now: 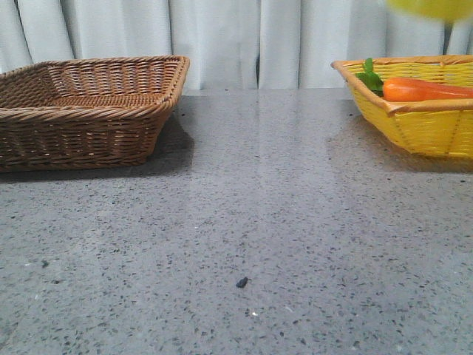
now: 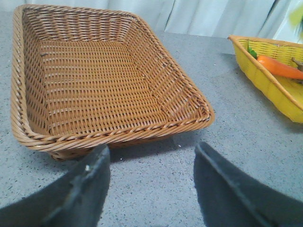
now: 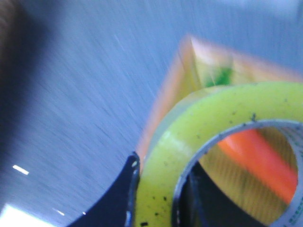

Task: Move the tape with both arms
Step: 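Grasp the yellow tape roll in the yellow basket with the right gripper, then carry the tape toward the table center and set it down, right gripper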

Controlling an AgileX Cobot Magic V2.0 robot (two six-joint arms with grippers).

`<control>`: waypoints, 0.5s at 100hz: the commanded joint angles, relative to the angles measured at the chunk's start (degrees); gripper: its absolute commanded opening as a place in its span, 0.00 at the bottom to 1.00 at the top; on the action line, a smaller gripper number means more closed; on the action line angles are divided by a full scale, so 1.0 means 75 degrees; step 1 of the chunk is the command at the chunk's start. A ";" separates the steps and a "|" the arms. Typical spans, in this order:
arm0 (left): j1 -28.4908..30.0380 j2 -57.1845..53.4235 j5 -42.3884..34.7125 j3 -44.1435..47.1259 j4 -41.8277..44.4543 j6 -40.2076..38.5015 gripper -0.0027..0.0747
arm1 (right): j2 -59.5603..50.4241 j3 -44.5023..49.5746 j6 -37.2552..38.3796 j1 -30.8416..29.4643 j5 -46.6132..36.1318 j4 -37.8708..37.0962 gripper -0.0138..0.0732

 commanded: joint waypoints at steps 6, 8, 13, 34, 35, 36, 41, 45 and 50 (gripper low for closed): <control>-0.0056 0.0096 -0.0511 -0.0254 -0.0170 -0.0001 0.51 | -0.0486 -0.1181 -0.0099 0.1067 -0.0527 0.0583 0.10; -0.0056 0.0096 -0.0511 -0.0254 -0.0170 -0.0001 0.51 | -0.0429 -0.1204 -0.0099 0.1189 -0.0527 0.0583 0.10; -0.0056 0.0096 -0.0511 -0.0254 -0.0170 -0.0001 0.51 | -0.0265 -0.1219 -0.0099 0.1639 -0.0480 0.0583 0.10; -0.0056 0.0096 -0.0465 -0.0254 -0.0170 -0.0001 0.51 | 0.1109 -0.1134 0.0034 0.2360 0.0215 0.0470 0.11; -0.0056 0.0096 -0.0464 -0.0254 -0.0170 -0.0001 0.51 | 0.1149 -0.1138 0.0122 0.2360 0.0215 0.0443 0.11; -0.0056 0.0096 -0.0464 -0.0254 -0.0170 -0.0001 0.51 | 0.1229 -0.1138 0.0175 0.2360 0.0230 0.0396 0.11; -0.0091 0.0096 -0.0464 -0.0254 -0.0170 -0.0001 0.51 | 0.1465 -0.1127 0.0424 0.2360 0.0252 0.0198 0.11; -0.0176 0.0096 -0.0464 -0.0254 -0.0170 -0.0001 0.51 | 0.1597 -0.1127 0.0605 0.2360 0.0252 0.0063 0.11; -0.0280 0.0096 -0.0450 -0.0254 -0.0170 -0.0001 0.51 | 0.1677 -0.1127 0.0627 0.2360 0.0330 0.0034 0.14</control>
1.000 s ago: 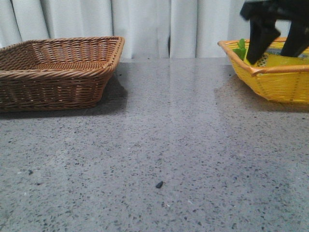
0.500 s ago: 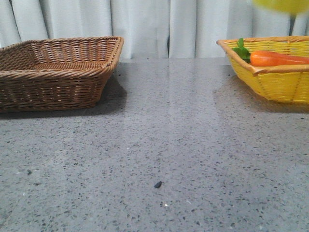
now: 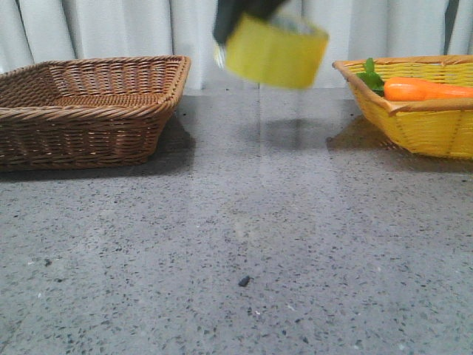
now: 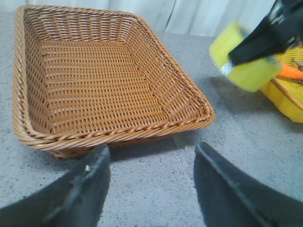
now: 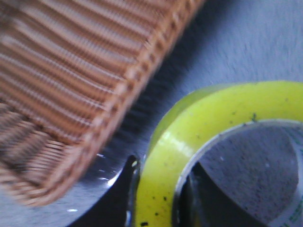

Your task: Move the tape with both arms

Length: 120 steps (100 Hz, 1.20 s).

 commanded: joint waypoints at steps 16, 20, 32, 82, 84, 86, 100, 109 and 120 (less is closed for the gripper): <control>-0.0530 0.0096 -0.0464 -0.0254 -0.0170 0.0008 0.51 | -0.0392 -0.0296 0.0163 -0.0036 -0.0212 0.0049 0.51; -0.0616 0.0119 -0.0480 -0.0272 -0.0170 0.0037 0.51 | -0.0484 -0.0296 0.0163 -0.0036 -0.0136 0.0103 0.63; -0.0911 0.0445 -0.0465 -0.0687 -0.0184 0.0489 0.51 | -0.0971 -0.0327 0.0163 -0.0064 0.0315 0.0158 0.74; -0.2723 0.4870 -0.0453 -0.4313 -0.0170 0.0716 0.51 | -0.5484 0.0834 0.0015 -0.0064 0.0974 -0.0086 0.09; -0.2790 0.5098 -0.0409 -0.4484 -0.0170 0.0716 0.51 | -0.5699 0.0981 0.0015 -0.0064 0.0957 -0.0122 0.09; -0.2854 0.5254 -0.0346 -0.4601 -0.0170 0.0716 0.51 | -0.5901 0.1138 0.0015 -0.0064 0.0936 -0.0180 0.09; -0.3071 0.6826 0.0572 -0.5951 -0.0205 0.0716 0.51 | -0.7188 0.2229 0.0211 -0.0064 0.0489 -0.0320 0.09; -0.3100 0.7784 0.1156 -0.6869 -0.0242 0.0716 0.51 | -0.7849 0.2793 0.0545 -0.0064 0.0219 -0.0376 0.09; -0.3100 0.8782 0.1637 -0.7862 -0.0307 0.0702 0.53 | -0.8368 0.3152 0.0874 -0.0064 0.0221 -0.0549 0.09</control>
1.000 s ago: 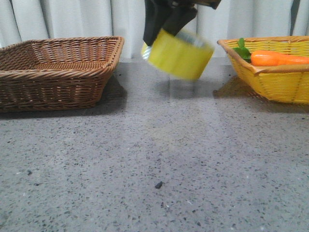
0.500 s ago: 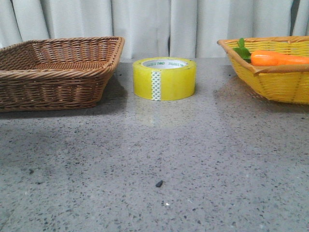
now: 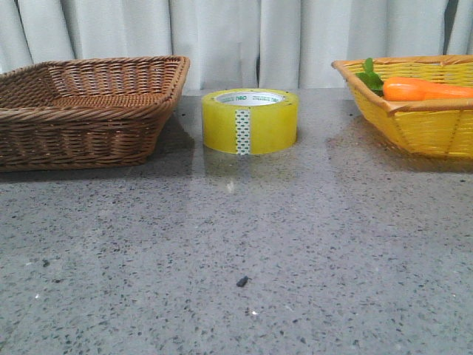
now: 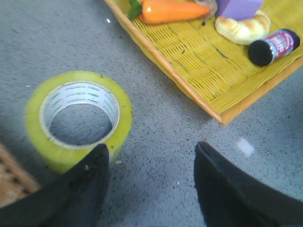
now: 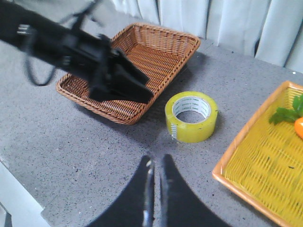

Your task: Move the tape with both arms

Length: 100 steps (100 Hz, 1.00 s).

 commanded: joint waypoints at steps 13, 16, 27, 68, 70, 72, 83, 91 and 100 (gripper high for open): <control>-0.0072 0.1268 0.0345 -0.1707 -0.0557 -0.0081 0.60 | -0.0463 0.0150 0.0297 -0.0038 -0.0400 -0.0165 0.09; -0.0092 0.1431 0.0382 -0.1807 -0.0658 -0.0081 0.60 | -0.0463 0.0150 0.0297 -0.0038 -0.0362 -0.0165 0.09; -0.0258 0.1917 0.0386 -0.1942 -0.0724 -0.0046 0.60 | -0.0474 0.0150 0.0297 -0.0038 -0.0306 -0.0178 0.09; -0.0428 0.2756 -0.0309 -0.1955 0.0071 -0.0010 0.54 | -0.0474 0.0150 0.0429 -0.0038 -0.0253 -0.0178 0.09; -0.0428 0.2761 -0.0328 -0.1955 0.0071 -0.0010 0.50 | -0.0474 0.0150 0.0448 -0.0038 -0.0253 -0.0178 0.09; -0.0428 0.2775 -0.0345 -0.1955 0.0071 -0.0010 0.46 | -0.0474 0.0150 0.0466 -0.0038 -0.0253 -0.0178 0.09; -0.0428 0.2775 -0.0454 -0.1955 0.0071 -0.0010 0.08 | -0.0474 0.0150 0.0478 -0.0038 -0.0253 -0.0178 0.09; -0.0428 0.2747 -0.0534 -0.1988 0.0035 0.0140 0.01 | -0.0474 0.0150 0.0478 -0.0038 -0.0287 -0.0178 0.09; -0.0428 0.2658 -0.0412 -0.2297 0.0001 0.0292 0.01 | -0.0474 0.0150 0.0478 -0.0038 -0.0341 -0.0178 0.09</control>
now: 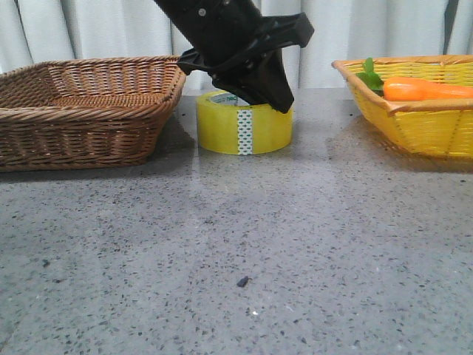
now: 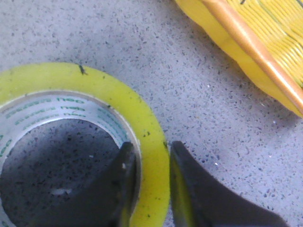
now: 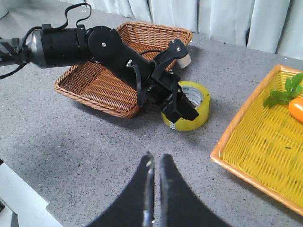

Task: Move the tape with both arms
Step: 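Grasp the tape roll on the table with the left gripper, then lower the tape into the brown wicker basket and open the left gripper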

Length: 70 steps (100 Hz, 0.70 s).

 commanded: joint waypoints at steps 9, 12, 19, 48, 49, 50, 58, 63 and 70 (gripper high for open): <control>-0.0054 -0.0769 -0.0250 -0.1022 -0.0320 0.0184 0.01 | 0.0027 -0.0119 0.0029 -0.0038 -0.0679 -0.0035 0.09; -0.0054 -0.0874 -0.0250 -0.1219 -0.0320 0.0184 0.01 | 0.0027 -0.0119 0.0029 -0.0038 -0.0751 -0.0035 0.09; -0.0054 -0.1183 -0.0247 -0.1746 -0.0320 0.0184 0.01 | 0.0027 -0.0119 0.0029 -0.0038 -0.0861 -0.0035 0.09; 0.0775 -0.2566 0.0277 -0.2751 0.1082 -0.0234 0.01 | 0.0027 -0.0119 0.0029 -0.0038 -0.1161 -0.0035 0.09; 0.0817 -0.2581 0.0406 -0.2751 0.1220 -0.0284 0.01 | 0.0027 -0.0119 0.0029 -0.0038 -0.1161 -0.0035 0.09; 0.0904 -0.2581 0.0473 -0.2751 0.1287 -0.0372 0.01 | 0.0027 -0.0119 0.0029 -0.0038 -0.1161 -0.0035 0.09; 0.1389 -0.2598 0.1424 -0.2716 0.1939 -0.0738 0.01 | 0.0027 -0.0119 0.0029 -0.0038 -0.1161 -0.0035 0.09; 0.1671 -0.2566 0.1801 -0.2530 0.2274 -0.0895 0.01 | 0.0027 -0.0114 0.0029 -0.0038 -0.1143 -0.0035 0.09; 0.2049 -0.2566 0.1820 -0.1986 0.2378 -0.1103 0.01 | 0.0027 -0.0114 0.0029 -0.0038 -0.1063 -0.0021 0.09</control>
